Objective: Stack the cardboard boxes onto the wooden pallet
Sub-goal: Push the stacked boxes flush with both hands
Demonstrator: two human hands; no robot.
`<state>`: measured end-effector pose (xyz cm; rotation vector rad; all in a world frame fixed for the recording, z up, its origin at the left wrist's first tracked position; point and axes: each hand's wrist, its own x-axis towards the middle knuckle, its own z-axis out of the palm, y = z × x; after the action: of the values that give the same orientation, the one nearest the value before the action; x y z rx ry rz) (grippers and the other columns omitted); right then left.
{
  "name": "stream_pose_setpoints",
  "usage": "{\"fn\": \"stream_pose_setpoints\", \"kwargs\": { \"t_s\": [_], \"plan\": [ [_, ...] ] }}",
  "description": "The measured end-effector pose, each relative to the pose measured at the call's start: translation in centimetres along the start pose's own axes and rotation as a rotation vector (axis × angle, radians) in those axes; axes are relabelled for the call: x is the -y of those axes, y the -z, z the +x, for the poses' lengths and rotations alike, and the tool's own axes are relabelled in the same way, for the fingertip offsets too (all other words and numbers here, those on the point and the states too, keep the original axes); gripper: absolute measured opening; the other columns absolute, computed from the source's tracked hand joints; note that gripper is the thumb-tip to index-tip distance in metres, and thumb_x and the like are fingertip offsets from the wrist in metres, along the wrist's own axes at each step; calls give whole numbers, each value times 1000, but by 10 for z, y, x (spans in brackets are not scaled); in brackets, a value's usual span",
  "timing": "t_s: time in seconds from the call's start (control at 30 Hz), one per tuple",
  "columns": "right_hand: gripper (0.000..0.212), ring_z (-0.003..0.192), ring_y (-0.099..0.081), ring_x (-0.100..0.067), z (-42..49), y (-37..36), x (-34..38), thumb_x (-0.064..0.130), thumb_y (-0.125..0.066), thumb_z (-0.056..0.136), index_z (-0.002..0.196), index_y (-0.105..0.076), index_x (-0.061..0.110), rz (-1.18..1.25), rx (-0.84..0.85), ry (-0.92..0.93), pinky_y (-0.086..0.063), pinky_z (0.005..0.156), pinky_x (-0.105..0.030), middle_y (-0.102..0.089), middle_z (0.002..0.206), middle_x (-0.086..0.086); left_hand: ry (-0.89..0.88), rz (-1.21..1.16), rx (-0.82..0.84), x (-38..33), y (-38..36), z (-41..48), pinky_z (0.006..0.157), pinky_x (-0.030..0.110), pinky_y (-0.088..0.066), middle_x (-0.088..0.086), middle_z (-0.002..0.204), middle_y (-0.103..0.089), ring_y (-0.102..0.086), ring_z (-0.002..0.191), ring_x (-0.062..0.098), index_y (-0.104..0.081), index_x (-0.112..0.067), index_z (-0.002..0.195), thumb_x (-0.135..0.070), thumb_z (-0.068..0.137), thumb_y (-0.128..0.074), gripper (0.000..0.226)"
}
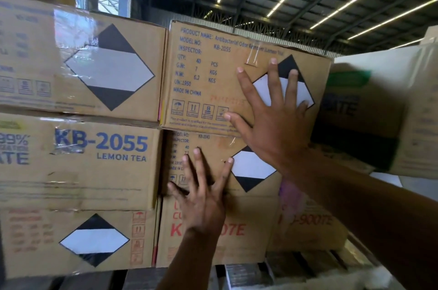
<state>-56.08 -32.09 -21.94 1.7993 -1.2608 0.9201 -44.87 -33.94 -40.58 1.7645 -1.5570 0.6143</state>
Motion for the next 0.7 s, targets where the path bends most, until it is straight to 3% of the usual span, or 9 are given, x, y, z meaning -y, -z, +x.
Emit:
{"fn": "stream_pose_setpoints", "kwargs": {
  "t_s": [0.13,0.3,0.57,0.7],
  "plan": [
    [79,149,-6,-49,9,-17,0,78,-34,86,155,-9,47,17,2,-7,-33,97,-78,-1,167,-9,-12,-14,-11,2,-3,5,96,78,-26,25,161,16,9,147,49,-1,-50,152,-25,83,-68,100],
    [79,150,0,-46,21,-38,2,76,-36,88,153,0,51,40,26,-16,-31,101,-74,7,167,-5,-21,-41,-71,6,-5,11,83,79,-37,29,157,-20,-19,142,52,-24,-44,148,-12,64,-80,106],
    [78,150,9,-44,32,-57,6,74,-36,90,152,6,52,80,57,-26,-24,105,-76,14,166,-3,-15,-43,35,7,11,13,80,79,-41,30,152,-32,-33,136,55,-26,-41,147,-12,73,-39,80],
    [78,150,11,-43,36,-59,7,74,-36,90,151,10,53,90,83,-32,-24,105,-76,17,166,-2,-27,-57,36,7,12,13,80,79,-40,30,152,-33,-34,136,54,-27,-41,147,-14,75,-39,78]
  ]
}}
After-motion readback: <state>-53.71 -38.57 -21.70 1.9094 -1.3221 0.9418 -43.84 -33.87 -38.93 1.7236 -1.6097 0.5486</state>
